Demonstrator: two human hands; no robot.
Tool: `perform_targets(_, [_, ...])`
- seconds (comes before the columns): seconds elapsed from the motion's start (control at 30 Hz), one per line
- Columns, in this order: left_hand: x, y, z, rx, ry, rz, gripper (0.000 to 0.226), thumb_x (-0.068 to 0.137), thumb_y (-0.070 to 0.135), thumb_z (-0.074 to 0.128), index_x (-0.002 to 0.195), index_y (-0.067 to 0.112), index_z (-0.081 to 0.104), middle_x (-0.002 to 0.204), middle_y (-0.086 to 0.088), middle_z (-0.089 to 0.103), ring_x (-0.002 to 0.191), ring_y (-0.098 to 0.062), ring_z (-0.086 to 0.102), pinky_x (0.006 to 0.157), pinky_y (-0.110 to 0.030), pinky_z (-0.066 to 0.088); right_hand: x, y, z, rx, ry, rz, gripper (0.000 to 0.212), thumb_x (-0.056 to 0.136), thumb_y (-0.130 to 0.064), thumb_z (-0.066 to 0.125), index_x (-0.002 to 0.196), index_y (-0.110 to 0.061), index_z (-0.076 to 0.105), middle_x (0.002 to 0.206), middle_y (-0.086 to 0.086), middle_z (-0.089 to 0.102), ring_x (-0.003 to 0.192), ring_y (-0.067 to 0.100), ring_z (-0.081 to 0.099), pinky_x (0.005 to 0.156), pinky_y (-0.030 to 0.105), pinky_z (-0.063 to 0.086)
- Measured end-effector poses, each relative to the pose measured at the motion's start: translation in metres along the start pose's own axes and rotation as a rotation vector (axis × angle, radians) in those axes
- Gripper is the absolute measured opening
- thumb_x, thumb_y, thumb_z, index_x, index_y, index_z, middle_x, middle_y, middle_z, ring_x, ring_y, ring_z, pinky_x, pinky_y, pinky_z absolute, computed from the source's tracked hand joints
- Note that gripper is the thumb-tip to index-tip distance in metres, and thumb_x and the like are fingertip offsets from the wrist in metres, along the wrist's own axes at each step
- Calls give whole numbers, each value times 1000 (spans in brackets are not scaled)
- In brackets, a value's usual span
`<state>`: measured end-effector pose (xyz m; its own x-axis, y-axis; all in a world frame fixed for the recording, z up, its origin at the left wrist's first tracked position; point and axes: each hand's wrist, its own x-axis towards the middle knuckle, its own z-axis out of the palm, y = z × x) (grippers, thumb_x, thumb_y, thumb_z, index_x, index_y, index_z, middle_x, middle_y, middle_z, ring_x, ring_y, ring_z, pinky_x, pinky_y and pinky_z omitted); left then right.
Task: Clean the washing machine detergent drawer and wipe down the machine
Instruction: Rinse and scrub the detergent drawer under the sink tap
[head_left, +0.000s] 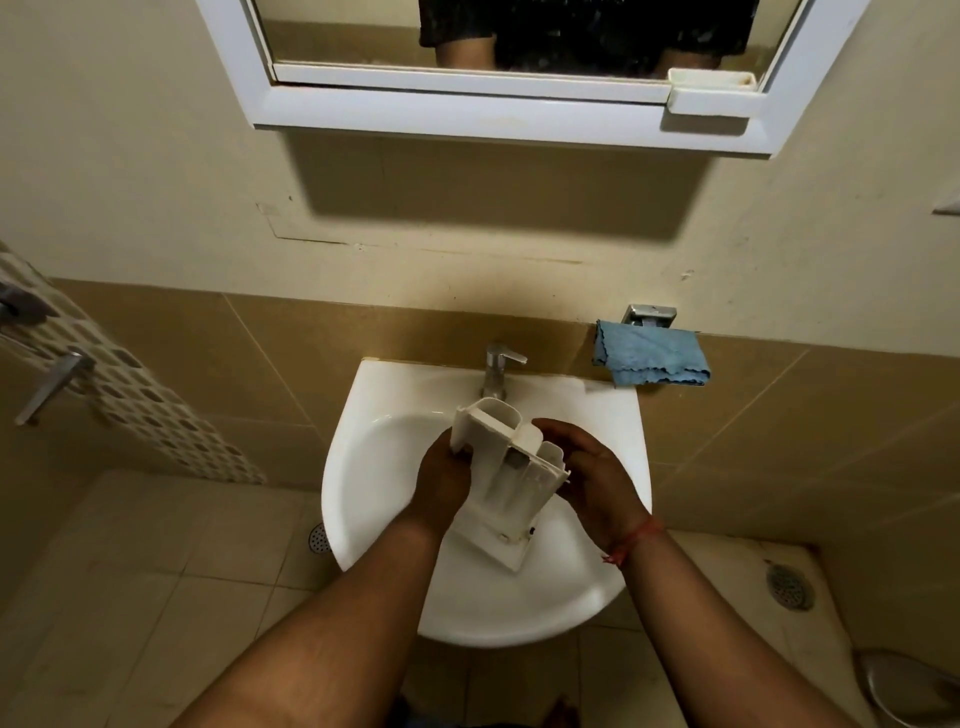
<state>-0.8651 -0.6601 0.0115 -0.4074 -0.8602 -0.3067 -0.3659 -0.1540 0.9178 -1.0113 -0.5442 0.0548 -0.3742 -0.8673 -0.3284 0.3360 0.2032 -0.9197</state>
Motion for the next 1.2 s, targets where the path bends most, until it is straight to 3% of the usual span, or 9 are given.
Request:
perform_targets(0.17, [13, -4, 6, 330, 22, -77, 25, 99, 15, 50, 119, 4, 61, 116, -24, 57, 105, -42, 58, 96, -40, 48, 1, 9, -4, -60, 6, 26, 33, 84, -35, 56, 115, -31, 67, 113, 4, 64, 102, 19, 59, 82, 35, 50])
perform_targets(0.3, [14, 7, 12, 467, 87, -236, 39, 98, 32, 53, 131, 11, 52, 128, -22, 42, 112, -43, 51, 100, -44, 44, 4, 11, 6, -229, 24, -13, 37, 82, -32, 65, 118, -41, 61, 116, 5, 62, 107, 24, 62, 90, 39, 51])
perform_targets(0.5, [-6, 10, 11, 132, 42, -75, 31, 98, 8, 45, 128, 7, 53, 122, -11, 60, 116, -32, 56, 94, -36, 47, 8, 1, 16, -433, -68, -27, 42, 91, -23, 61, 113, -58, 56, 108, 3, 65, 98, 14, 63, 89, 30, 53])
perform_targets(0.67, [-21, 2, 4, -38, -63, -85, 63, 97, 4, 44, 154, 23, 24, 149, -1, 42, 138, -22, 38, 108, -29, 33, 12, -9, 16, -546, -139, -34, 47, 90, -25, 62, 126, -53, 50, 122, -6, 61, 107, 11, 60, 97, 35, 50])
perform_targets(0.77, [-25, 0, 3, -266, 45, -134, 53, 99, 8, 43, 149, 24, 35, 147, 3, 44, 137, -18, 41, 115, -39, 35, 9, -10, 19, -606, -186, -33, 58, 81, -34, 65, 132, -53, 44, 117, -10, 63, 105, 11, 61, 93, 38, 53])
perform_targets(0.87, [-27, 2, 5, -544, 162, -211, 28, 99, 9, 45, 123, 11, 58, 131, -9, 60, 119, -21, 60, 104, -40, 49, 6, -6, 25, -680, -166, -62, 59, 79, -34, 67, 128, -54, 43, 93, -5, 67, 87, 15, 64, 82, 37, 57])
perform_targets(1.0, [-26, 6, 0, -586, 169, -223, 23, 100, 17, 47, 110, 3, 62, 111, -14, 70, 102, -24, 70, 78, -31, 58, 9, -5, 32, -722, -123, -76, 60, 80, -34, 71, 131, -48, 42, 83, -7, 65, 78, 9, 64, 74, 29, 56])
perform_targets(1.07, [-27, 8, -5, -564, 139, -209, 32, 103, 28, 45, 112, 5, 65, 106, -10, 73, 95, -19, 72, 69, -26, 56, 9, -5, 35, -721, -125, -103, 56, 80, -35, 72, 127, -48, 44, 78, -22, 65, 73, 0, 64, 66, 19, 50])
perform_targets(1.2, [-30, 9, -13, -480, 35, -119, 40, 102, 41, 44, 114, 12, 70, 105, -9, 74, 98, -24, 71, 79, -34, 56, 7, 0, 45, -706, -100, -136, 54, 78, -36, 75, 121, -48, 44, 71, -24, 63, 69, -10, 61, 62, 10, 42])
